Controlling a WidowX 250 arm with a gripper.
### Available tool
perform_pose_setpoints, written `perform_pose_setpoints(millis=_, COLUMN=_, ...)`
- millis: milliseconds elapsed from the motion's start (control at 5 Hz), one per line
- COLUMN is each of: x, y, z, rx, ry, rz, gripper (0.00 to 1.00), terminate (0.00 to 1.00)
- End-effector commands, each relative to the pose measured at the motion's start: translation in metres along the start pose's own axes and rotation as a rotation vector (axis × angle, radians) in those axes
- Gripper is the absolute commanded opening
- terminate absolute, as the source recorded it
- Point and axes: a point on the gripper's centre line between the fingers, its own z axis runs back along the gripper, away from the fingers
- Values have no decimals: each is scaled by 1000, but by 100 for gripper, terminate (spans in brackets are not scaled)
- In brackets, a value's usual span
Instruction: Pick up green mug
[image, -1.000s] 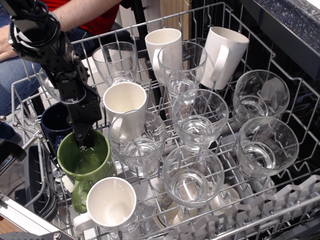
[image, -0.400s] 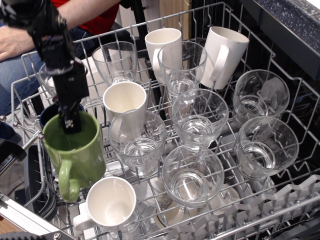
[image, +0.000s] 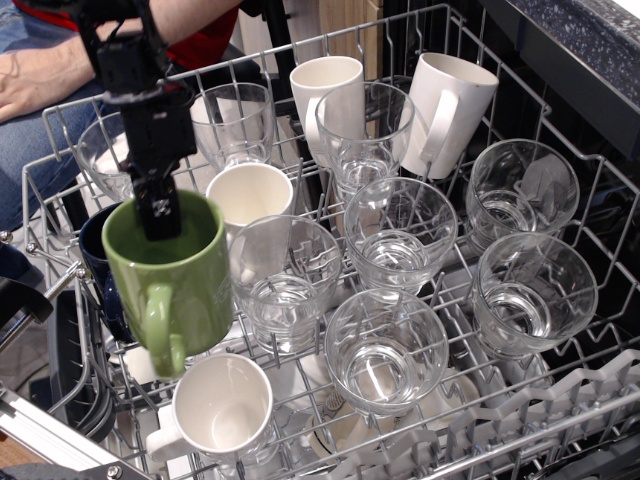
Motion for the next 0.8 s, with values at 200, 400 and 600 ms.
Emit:
perform_pose_setpoints(millis=200, x=5, y=-18, z=89, rx=-14, ry=52, rz=-4, gripper=0, terminate=0)
perform_pose_setpoints(millis=400, x=-2, y=-23, z=107, rx=-58, ry=46, rz=1, gripper=0, terminate=0)
perform_pose_setpoints(millis=600, x=0, y=-26, z=121, rx=-58, ry=34, rz=-4, gripper=0, terminate=100)
